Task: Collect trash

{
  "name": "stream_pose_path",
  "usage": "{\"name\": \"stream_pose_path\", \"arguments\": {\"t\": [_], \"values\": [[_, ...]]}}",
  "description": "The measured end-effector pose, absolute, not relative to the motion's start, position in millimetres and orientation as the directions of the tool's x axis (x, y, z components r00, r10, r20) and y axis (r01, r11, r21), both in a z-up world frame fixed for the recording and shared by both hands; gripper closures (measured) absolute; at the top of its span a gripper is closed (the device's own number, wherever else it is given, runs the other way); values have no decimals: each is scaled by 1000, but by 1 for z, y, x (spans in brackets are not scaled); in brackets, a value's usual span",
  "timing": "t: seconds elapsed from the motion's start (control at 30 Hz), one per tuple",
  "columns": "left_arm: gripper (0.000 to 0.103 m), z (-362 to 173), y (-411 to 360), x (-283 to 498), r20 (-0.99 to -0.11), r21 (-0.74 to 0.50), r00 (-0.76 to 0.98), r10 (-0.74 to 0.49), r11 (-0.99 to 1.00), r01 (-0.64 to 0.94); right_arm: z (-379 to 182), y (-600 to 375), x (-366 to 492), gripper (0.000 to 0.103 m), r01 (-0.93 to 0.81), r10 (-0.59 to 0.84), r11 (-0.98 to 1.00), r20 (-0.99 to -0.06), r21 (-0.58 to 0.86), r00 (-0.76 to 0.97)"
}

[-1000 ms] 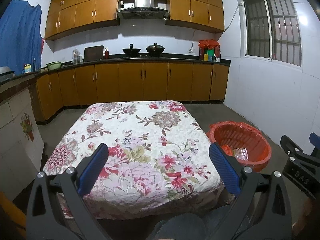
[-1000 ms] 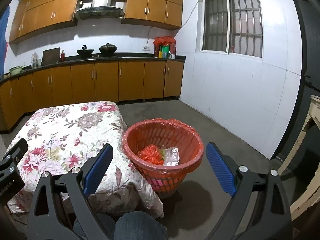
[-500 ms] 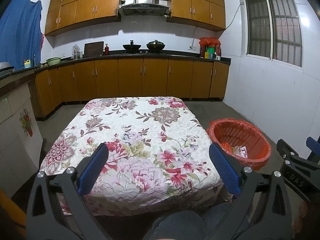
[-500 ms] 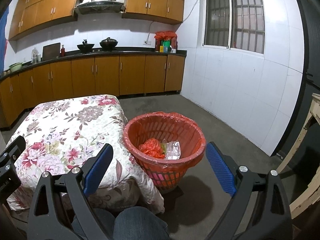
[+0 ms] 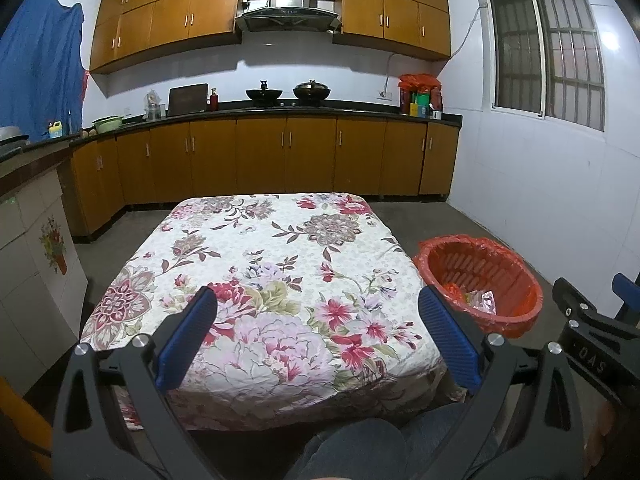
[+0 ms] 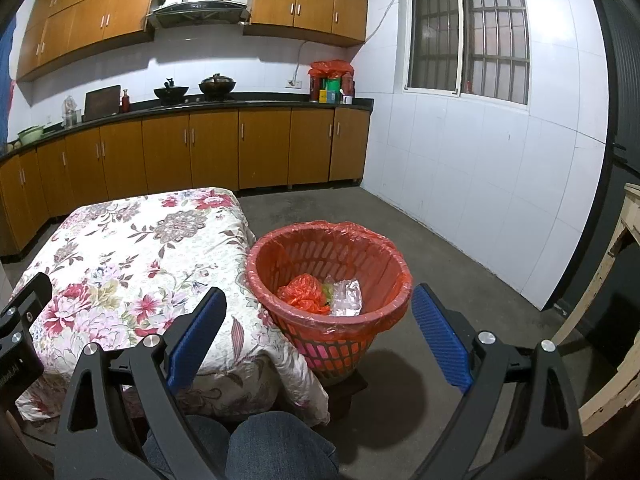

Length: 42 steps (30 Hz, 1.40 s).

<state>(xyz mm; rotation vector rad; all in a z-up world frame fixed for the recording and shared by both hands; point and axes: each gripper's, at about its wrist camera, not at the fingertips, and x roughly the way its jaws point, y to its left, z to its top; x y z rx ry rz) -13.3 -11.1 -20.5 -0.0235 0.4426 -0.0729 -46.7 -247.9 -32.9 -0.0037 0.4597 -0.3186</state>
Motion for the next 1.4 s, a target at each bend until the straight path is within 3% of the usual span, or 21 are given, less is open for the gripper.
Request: {"name": "stream_pose_path", "arguments": {"t": [1.4], "values": [[4, -17, -11, -15, -420, -37, 905, -72, 997, 62, -33, -248, -47, 10, 303, -303, 950, -437, -72, 847]]}}
